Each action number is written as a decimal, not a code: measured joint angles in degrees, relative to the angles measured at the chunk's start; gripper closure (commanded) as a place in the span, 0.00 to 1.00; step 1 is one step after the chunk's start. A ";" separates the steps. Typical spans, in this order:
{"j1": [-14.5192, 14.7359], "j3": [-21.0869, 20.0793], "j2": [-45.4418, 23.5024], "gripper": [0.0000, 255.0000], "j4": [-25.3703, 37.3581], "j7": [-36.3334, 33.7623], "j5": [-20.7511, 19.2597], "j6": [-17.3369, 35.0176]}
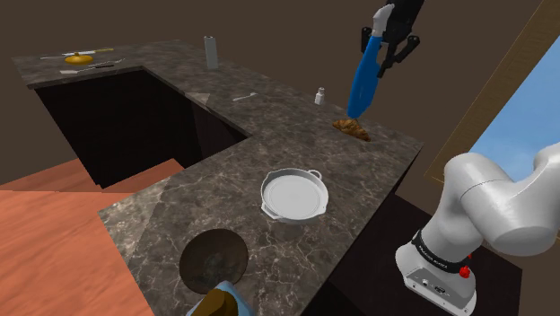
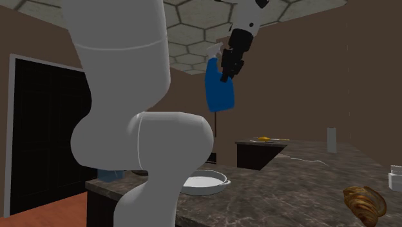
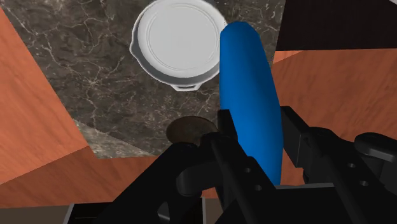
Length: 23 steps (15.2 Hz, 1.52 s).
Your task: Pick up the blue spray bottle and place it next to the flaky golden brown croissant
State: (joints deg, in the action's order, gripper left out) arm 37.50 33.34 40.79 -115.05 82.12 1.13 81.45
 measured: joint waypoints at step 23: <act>14.55 37.18 -26.71 1.00 20.58 27.15 6.22 -0.32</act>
State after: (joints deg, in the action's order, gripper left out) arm 52.04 70.51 14.08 -94.47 109.27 7.36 81.13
